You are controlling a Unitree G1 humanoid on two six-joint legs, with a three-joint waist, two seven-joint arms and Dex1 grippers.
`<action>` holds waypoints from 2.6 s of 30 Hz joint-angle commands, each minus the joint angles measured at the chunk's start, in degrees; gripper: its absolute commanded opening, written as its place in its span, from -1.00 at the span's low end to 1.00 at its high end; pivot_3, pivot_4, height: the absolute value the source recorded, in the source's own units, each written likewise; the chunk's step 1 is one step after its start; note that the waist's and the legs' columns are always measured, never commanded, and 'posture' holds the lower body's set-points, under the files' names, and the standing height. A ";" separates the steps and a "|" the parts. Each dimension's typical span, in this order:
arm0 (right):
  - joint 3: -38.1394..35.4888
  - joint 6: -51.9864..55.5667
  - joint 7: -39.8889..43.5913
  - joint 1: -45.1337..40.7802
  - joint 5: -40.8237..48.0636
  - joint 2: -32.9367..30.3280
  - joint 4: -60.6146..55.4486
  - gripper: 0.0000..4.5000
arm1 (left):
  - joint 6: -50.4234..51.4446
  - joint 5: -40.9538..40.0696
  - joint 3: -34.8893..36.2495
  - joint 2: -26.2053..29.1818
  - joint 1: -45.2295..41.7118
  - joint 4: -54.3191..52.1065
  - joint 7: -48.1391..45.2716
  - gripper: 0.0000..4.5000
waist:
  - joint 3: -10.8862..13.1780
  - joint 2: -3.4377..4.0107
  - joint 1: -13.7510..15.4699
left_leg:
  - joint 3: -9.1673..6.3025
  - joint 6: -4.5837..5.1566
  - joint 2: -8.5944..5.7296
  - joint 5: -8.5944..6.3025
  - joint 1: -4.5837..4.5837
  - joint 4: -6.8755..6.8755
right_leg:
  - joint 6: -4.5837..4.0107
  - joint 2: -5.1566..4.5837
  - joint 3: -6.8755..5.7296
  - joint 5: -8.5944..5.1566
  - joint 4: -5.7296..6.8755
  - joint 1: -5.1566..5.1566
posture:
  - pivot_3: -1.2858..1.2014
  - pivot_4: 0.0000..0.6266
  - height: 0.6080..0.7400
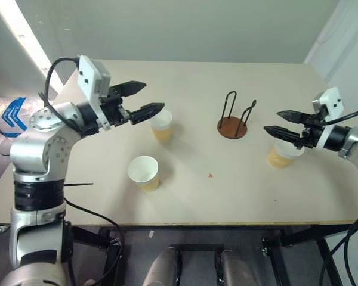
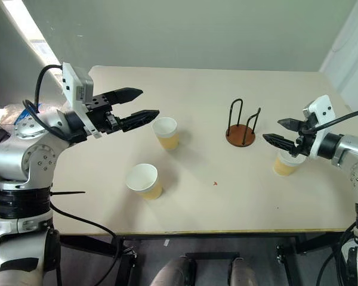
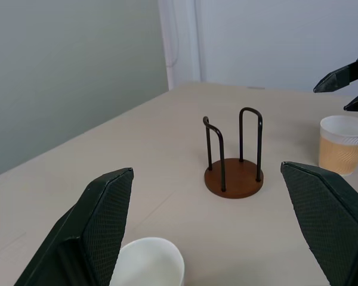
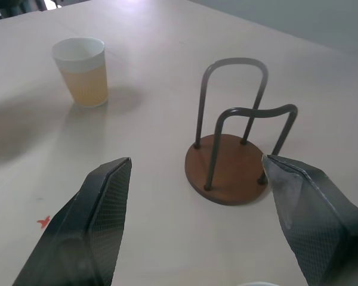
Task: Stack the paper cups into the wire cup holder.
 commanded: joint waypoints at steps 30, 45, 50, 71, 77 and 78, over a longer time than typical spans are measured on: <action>4.79 10.14 -8.00 -5.77 -1.29 -0.37 -2.81 0.65 | -4.46 2.42 -2.88 -0.13 -5.68 8.39 -9.94 0.92 | 0.00 -0.01 0.07 | 0.01 0.26 -0.02 0.14 -0.07 0.01 | 0.13 -0.01 0.01 -0.02 -0.07 -0.02 | 0.03 -0.52 1.00; 11.67 3.13 -6.64 -14.65 -8.77 5.48 11.07 0.65 | -4.48 3.17 -1.82 0.93 -4.01 6.62 -7.97 0.92 | 0.01 0.00 -0.02 | 0.00 0.24 -0.01 0.11 -0.09 0.00 | 0.13 -0.01 0.01 0.00 -0.01 -0.12 | 0.03 -0.52 1.00; 13.28 0.12 -6.40 -17.08 -11.23 8.38 16.55 0.65 | -4.35 2.98 -1.52 1.46 -3.17 5.94 -7.00 0.92 | 0.01 0.00 -0.02 | 0.00 0.20 -0.01 0.06 -0.11 0.00 | 0.10 0.00 0.01 0.01 -0.01 -0.16 | 0.03 -0.52 1.00; 12.58 -8.47 -9.93 -26.23 -16.59 18.97 34.64 0.37 | -3.39 1.65 -1.04 1.50 -2.39 3.74 -5.23 0.94 | 0.02 0.02 0.00 | -0.03 0.04 0.01 -0.03 -0.19 -0.01 | -0.20 0.00 -0.02 -0.10 0.31 -0.42 | 0.03 -0.52 1.00; 12.22 -7.67 -8.88 -25.53 -16.02 18.29 33.20 -0.53 | -3.29 1.52 -0.94 1.57 -2.15 3.56 -5.17 0.94 | 0.02 0.02 -0.02 | -0.03 -0.01 0.01 -0.05 -0.20 -0.01 | -0.24 0.00 -0.03 -0.13 0.43 -0.47 | 0.03 -0.52 1.00; 12.14 -7.42 -8.66 -25.31 -15.90 18.10 32.81 -0.70 | -3.20 1.46 -0.96 1.54 -2.12 3.52 -5.15 0.94 | 0.02 0.02 -0.02 | -0.03 -0.02 0.01 -0.04 -0.20 -0.01 | -0.24 0.00 -0.03 -0.13 0.45 -0.48 | 0.03 -0.52 1.00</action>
